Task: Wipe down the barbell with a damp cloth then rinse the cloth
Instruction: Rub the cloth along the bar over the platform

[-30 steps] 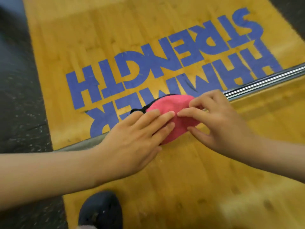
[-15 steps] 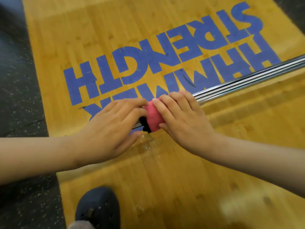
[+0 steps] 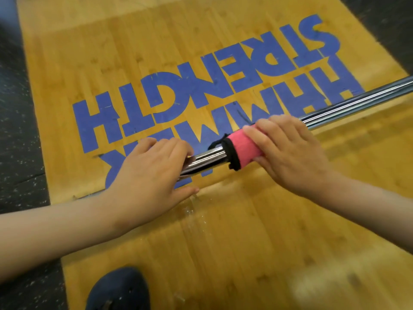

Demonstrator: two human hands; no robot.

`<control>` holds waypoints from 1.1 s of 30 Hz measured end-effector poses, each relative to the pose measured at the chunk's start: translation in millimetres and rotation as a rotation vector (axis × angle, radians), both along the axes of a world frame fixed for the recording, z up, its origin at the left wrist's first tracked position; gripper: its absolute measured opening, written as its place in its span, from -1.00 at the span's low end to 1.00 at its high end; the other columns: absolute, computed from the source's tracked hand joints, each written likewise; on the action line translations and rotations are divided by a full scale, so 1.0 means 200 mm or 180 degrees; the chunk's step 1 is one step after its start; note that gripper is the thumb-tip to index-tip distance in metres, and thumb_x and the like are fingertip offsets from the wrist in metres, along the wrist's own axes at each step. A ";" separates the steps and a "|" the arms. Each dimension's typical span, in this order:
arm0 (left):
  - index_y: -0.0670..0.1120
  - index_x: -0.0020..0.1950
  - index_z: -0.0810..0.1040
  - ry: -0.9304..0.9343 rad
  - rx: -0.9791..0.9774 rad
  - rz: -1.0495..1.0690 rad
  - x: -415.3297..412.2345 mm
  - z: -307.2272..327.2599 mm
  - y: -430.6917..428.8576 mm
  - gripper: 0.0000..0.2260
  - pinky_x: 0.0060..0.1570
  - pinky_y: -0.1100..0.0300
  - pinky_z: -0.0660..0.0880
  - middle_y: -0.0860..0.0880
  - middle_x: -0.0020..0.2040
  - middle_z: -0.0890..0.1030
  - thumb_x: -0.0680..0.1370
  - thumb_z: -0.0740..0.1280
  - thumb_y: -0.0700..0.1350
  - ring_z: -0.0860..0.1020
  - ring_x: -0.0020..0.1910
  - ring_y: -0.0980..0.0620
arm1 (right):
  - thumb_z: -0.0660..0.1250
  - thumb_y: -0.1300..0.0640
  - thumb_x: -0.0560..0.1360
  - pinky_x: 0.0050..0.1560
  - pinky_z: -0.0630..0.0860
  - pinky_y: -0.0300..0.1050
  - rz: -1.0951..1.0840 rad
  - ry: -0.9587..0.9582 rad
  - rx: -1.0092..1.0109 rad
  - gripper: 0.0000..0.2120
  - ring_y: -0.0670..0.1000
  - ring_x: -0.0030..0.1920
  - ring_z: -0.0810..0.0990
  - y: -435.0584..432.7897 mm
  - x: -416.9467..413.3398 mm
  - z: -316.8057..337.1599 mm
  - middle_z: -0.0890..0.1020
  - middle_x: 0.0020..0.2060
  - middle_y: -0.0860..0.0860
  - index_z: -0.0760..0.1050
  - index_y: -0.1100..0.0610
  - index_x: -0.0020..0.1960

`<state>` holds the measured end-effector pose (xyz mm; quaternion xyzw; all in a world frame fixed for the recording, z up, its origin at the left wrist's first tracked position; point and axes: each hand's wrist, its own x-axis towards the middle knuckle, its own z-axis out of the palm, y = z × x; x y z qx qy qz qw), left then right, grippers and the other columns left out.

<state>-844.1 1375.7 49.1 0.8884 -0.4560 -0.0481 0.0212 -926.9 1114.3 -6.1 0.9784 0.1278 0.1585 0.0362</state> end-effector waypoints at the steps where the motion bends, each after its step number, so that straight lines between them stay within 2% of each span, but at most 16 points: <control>1: -0.06 -0.02 0.47 0.0023 0.0056 -0.0041 0.00 0.00 -0.01 -0.57 0.02 0.11 0.27 0.05 -0.19 0.53 0.34 0.34 0.25 0.55 -0.21 -0.05 | 0.10 -0.02 0.63 0.30 0.27 0.13 -0.0096 0.0062 -0.0050 -0.55 0.26 0.16 0.45 -0.07 -0.02 0.01 0.51 0.18 0.20 0.32 0.19 0.43; 5: -0.04 -0.10 0.44 -0.0052 0.0290 -0.0034 0.03 0.00 -0.03 -0.61 0.06 0.09 0.23 0.07 -0.26 0.55 0.38 0.28 0.28 0.58 -0.25 -0.03 | 0.21 0.03 0.54 0.38 0.16 0.20 -0.0373 0.0245 0.0150 -0.50 0.31 0.23 0.40 -0.07 -0.06 0.02 0.47 0.21 0.25 0.25 0.09 0.45; 8: -0.04 -0.19 0.40 -0.0182 0.0409 -0.0061 0.02 -0.01 0.01 -0.63 0.06 0.04 0.24 0.05 -0.36 0.53 0.40 0.28 0.27 0.57 -0.32 -0.06 | 0.24 0.01 0.47 0.40 0.13 0.27 -0.0656 0.0233 0.0330 -0.46 0.33 0.23 0.39 0.10 -0.04 0.01 0.46 0.20 0.26 0.31 0.06 0.43; 15: -0.12 -0.23 0.46 -0.0385 0.0398 -0.0015 -0.02 -0.05 0.04 -0.74 0.20 -0.02 0.22 0.00 -0.41 0.54 0.43 0.36 0.06 0.58 -0.32 -0.09 | 0.37 0.03 0.42 0.31 0.23 0.27 -0.0105 -0.0063 0.0368 -0.43 0.27 0.17 0.44 0.56 0.03 -0.07 0.52 0.16 0.21 0.32 0.10 0.39; 17: -0.12 -0.25 0.44 -0.0401 0.0403 0.0008 -0.02 -0.05 0.04 -0.72 0.22 -0.03 0.25 0.00 -0.43 0.53 0.41 0.38 0.07 0.57 -0.34 -0.08 | 0.34 0.04 0.46 0.29 0.26 0.19 0.0061 -0.0269 0.0337 -0.46 0.22 0.17 0.45 0.51 0.04 -0.07 0.54 0.16 0.17 0.31 0.09 0.40; 19: -0.11 -0.30 0.34 -0.0443 0.0388 -0.0034 -0.01 -0.05 0.02 -0.64 0.20 -0.07 0.38 -0.01 -0.48 0.48 0.36 0.43 0.10 0.55 -0.41 -0.08 | 0.30 0.07 0.50 0.26 0.27 0.13 0.0217 -0.0374 0.0276 -0.49 0.20 0.15 0.43 0.41 0.05 -0.07 0.55 0.15 0.16 0.30 0.08 0.41; 21: -0.09 -0.30 0.23 -0.0484 0.0310 -0.0163 0.00 -0.05 0.01 -0.56 0.15 -0.10 0.47 0.00 -0.55 0.39 0.33 0.46 0.10 0.50 -0.52 -0.06 | 0.27 0.08 0.51 0.24 0.27 0.12 0.0203 -0.0326 0.0217 -0.52 0.20 0.14 0.41 0.30 0.04 -0.05 0.55 0.13 0.17 0.29 0.08 0.41; 25: -0.10 -0.30 0.22 -0.0553 0.0371 -0.0545 0.06 -0.06 0.00 -0.56 0.08 -0.05 0.54 0.05 -0.57 0.19 0.36 0.45 0.10 0.39 -0.64 -0.04 | 0.24 0.01 0.53 0.27 0.26 0.15 -0.0076 -0.0105 -0.0017 -0.53 0.23 0.15 0.42 -0.02 0.00 -0.03 0.52 0.15 0.21 0.27 0.11 0.39; 27: -0.10 -0.25 0.24 -0.0390 0.0584 -0.0639 0.08 -0.04 -0.01 -0.60 0.06 0.06 0.55 0.05 -0.53 0.25 0.45 0.35 0.15 0.46 -0.53 -0.07 | 0.24 0.00 0.55 0.32 0.26 0.18 -0.0233 -0.0028 -0.0109 -0.52 0.26 0.17 0.44 -0.13 -0.02 -0.02 0.50 0.17 0.23 0.26 0.12 0.41; 29: -0.07 -0.21 0.23 0.0088 0.1146 -0.0471 0.12 -0.03 -0.01 -0.60 -0.09 0.14 0.46 0.03 -0.39 0.36 0.55 0.13 0.25 0.48 -0.26 -0.03 | 0.23 0.00 0.55 0.37 0.23 0.20 -0.0371 0.0036 -0.0012 -0.51 0.26 0.20 0.42 -0.13 -0.04 -0.02 0.48 0.18 0.22 0.25 0.11 0.43; 31: -0.01 -0.24 0.29 0.0889 0.1604 -0.0414 0.19 0.00 -0.04 -0.59 -0.22 0.14 0.39 0.02 -0.32 0.48 0.53 0.10 0.32 0.46 -0.24 0.01 | 0.19 0.01 0.53 0.40 0.18 0.23 -0.0528 0.0059 0.0215 -0.50 0.25 0.22 0.38 -0.06 -0.04 -0.02 0.47 0.19 0.21 0.25 0.07 0.45; 33: -0.01 -0.23 0.45 0.1861 0.1598 -0.0167 0.25 0.02 -0.05 -0.59 -0.21 0.18 0.42 0.01 -0.28 0.60 0.49 0.17 0.33 0.52 -0.27 0.03 | 0.18 0.01 0.51 0.39 0.16 0.25 -0.0522 0.0058 0.0356 -0.50 0.24 0.22 0.36 0.03 -0.03 -0.02 0.47 0.19 0.20 0.26 0.04 0.44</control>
